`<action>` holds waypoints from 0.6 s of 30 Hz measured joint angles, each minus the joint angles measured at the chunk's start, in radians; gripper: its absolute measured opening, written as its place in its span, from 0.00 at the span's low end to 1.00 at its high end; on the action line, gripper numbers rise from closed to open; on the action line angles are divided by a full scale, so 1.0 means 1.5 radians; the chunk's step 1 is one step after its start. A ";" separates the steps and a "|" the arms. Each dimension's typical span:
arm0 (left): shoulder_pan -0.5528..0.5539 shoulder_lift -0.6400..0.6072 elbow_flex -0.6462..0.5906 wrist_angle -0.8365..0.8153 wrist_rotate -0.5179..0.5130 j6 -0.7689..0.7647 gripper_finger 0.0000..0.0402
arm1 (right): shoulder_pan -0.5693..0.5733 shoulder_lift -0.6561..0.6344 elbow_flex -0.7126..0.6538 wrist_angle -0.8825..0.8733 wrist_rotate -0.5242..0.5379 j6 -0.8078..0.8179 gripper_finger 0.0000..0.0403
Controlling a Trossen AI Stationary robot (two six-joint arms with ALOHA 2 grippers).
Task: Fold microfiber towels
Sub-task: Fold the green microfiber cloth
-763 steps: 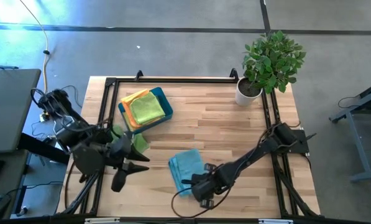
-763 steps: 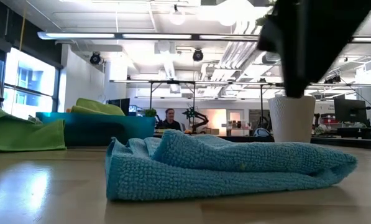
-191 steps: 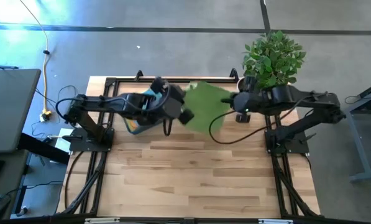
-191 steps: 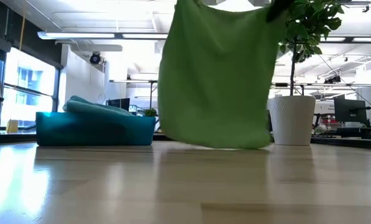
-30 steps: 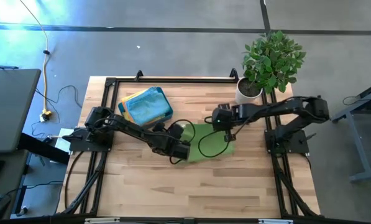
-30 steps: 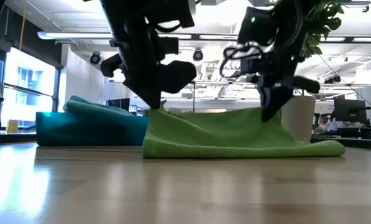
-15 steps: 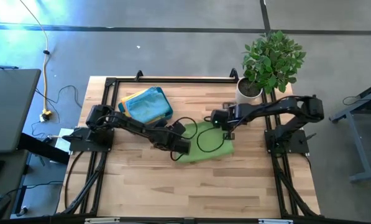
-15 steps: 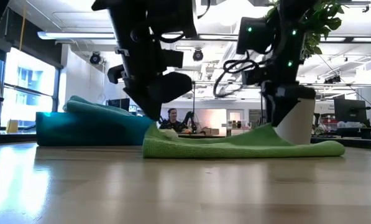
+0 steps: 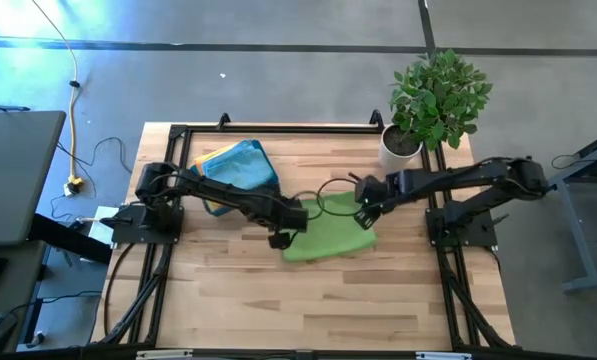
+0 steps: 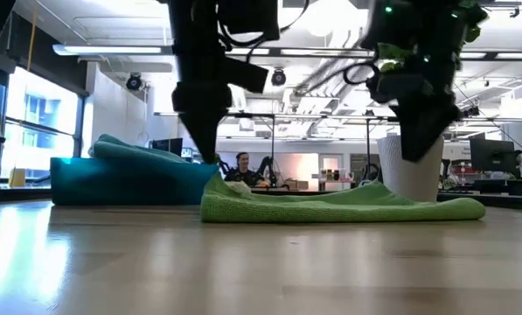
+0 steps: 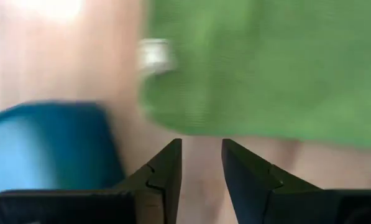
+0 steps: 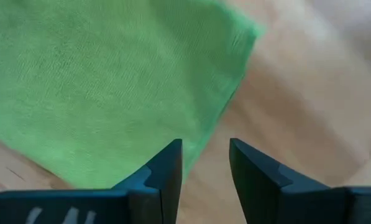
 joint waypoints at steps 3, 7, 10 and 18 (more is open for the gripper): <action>0.009 0.001 -0.002 0.044 0.084 0.091 0.25 | 0.045 0.000 -0.049 0.064 -0.016 0.095 0.31; 0.018 0.001 -0.002 0.112 0.120 0.174 0.25 | 0.111 0.000 -0.099 0.151 -0.020 0.236 0.31; 0.027 0.004 -0.002 0.166 0.109 0.215 0.25 | 0.164 0.001 -0.123 0.199 -0.011 0.308 0.31; 0.063 0.013 -0.002 0.198 0.120 0.235 0.25 | 0.260 0.010 -0.143 0.226 0.048 0.392 0.31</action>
